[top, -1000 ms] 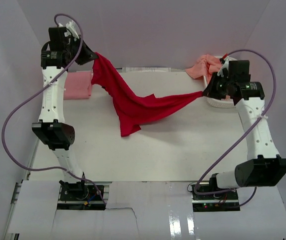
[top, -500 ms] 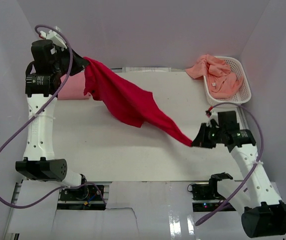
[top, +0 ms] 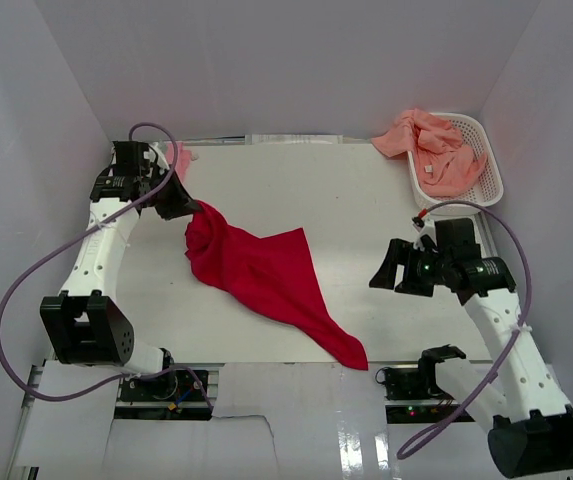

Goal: Fold and stack the t-shirts
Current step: Flatten out the tshirt

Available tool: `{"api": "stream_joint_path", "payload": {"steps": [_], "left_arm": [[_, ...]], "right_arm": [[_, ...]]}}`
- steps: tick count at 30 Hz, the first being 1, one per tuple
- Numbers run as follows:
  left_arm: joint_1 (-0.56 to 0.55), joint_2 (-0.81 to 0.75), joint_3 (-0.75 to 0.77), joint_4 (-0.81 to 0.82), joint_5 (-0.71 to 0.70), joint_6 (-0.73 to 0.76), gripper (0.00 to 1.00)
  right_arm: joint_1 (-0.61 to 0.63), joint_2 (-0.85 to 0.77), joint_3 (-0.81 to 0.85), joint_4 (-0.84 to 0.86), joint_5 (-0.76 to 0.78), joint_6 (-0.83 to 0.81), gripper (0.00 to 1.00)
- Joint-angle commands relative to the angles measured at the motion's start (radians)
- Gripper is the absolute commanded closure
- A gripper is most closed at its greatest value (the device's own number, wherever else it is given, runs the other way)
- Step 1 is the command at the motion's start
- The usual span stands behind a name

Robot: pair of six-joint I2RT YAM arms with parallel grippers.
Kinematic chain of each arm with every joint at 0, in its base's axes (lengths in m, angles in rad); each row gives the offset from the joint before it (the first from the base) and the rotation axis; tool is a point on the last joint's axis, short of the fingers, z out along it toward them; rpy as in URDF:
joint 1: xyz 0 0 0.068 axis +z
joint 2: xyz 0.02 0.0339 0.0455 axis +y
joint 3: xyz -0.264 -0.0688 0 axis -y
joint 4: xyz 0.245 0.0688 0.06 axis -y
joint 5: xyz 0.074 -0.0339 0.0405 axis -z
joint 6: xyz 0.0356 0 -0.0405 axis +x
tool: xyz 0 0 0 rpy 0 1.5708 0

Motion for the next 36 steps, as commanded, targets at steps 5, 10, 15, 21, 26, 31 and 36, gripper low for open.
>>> {"api": "stream_joint_path", "payload": {"steps": [5, 10, 15, 21, 26, 31, 36], "left_arm": [[-0.004, -0.125, -0.111, -0.061, -0.016, 0.090, 1.00], [-0.004, -0.159, -0.238, -0.044, -0.049, 0.094, 1.00], [-0.004, -0.181, -0.286, -0.018, -0.066, 0.094, 1.00], [-0.004, -0.172, -0.312, -0.001, -0.024, 0.094, 1.00], [-0.004, -0.172, -0.331, 0.003, -0.009, 0.100, 1.00], [-0.004, -0.181, -0.337, 0.003, -0.010, 0.110, 1.00], [-0.004, -0.181, -0.353, 0.009, 0.003, 0.104, 1.00]], "right_arm": [[0.247, 0.392, 0.070, 0.420, 0.091, -0.004, 0.26], [0.362, 0.645, 0.191, 0.564, 0.147, -0.004, 0.31], [0.388, 0.826, 0.357, 0.576, 0.201, -0.045, 0.33], [0.419, 1.038, 0.576, 0.563, 0.245, -0.090, 0.39], [0.425, 1.190, 0.711, 0.555, 0.284, -0.104, 0.43], [0.427, 1.273, 0.779, 0.544, 0.305, -0.097, 0.43], [0.428, 1.303, 0.800, 0.559, 0.314, -0.093, 0.43]]}}
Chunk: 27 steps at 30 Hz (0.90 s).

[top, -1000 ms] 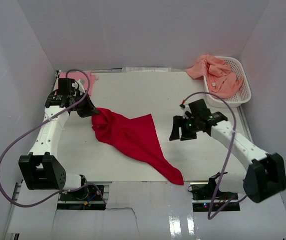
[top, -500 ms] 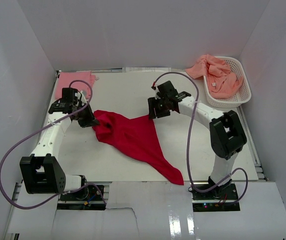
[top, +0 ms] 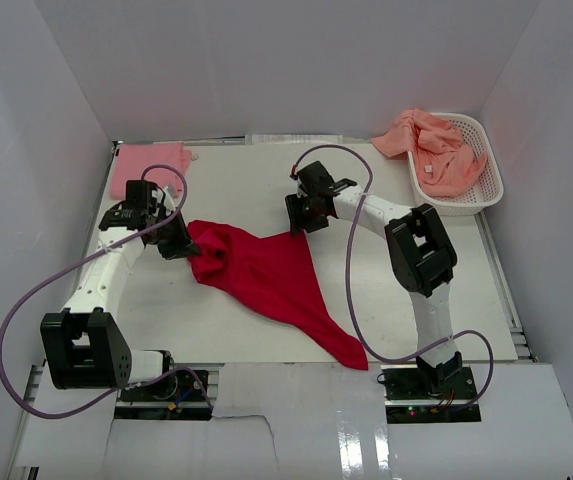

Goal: Fold and stack the t-shirts
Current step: Flatten out the tshirt

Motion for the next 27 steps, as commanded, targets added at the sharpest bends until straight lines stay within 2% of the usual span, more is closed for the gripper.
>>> {"api": "stream_joint_path", "payload": {"steps": [1, 16, 17, 20, 21, 27], "left_arm": [[-0.004, -0.044, -0.019, 0.028, 0.035, 0.008, 1.00], [-0.004, -0.058, -0.036, 0.035, 0.027, 0.012, 1.00], [-0.004, -0.058, -0.034, 0.033, 0.026, 0.012, 1.00], [-0.002, -0.058, -0.033, 0.035, 0.024, 0.014, 1.00], [-0.002, -0.056, -0.033, 0.035, 0.021, 0.014, 1.00], [-0.002, -0.018, 0.011, 0.041, 0.017, 0.009, 1.00]], "right_arm": [[0.003, 0.011, 0.062, 0.020, 0.028, -0.011, 0.43], [0.008, 0.094, 0.122, -0.004, 0.034, -0.017, 0.49], [0.008, 0.103, 0.126, -0.015, 0.032, -0.017, 0.53], [0.008, 0.109, 0.142, -0.029, 0.043, -0.022, 0.88], [0.008, 0.106, 0.145, -0.040, 0.054, -0.022, 0.92], [-0.030, 0.016, 0.204, -0.082, 0.112, -0.033, 0.92]]}}
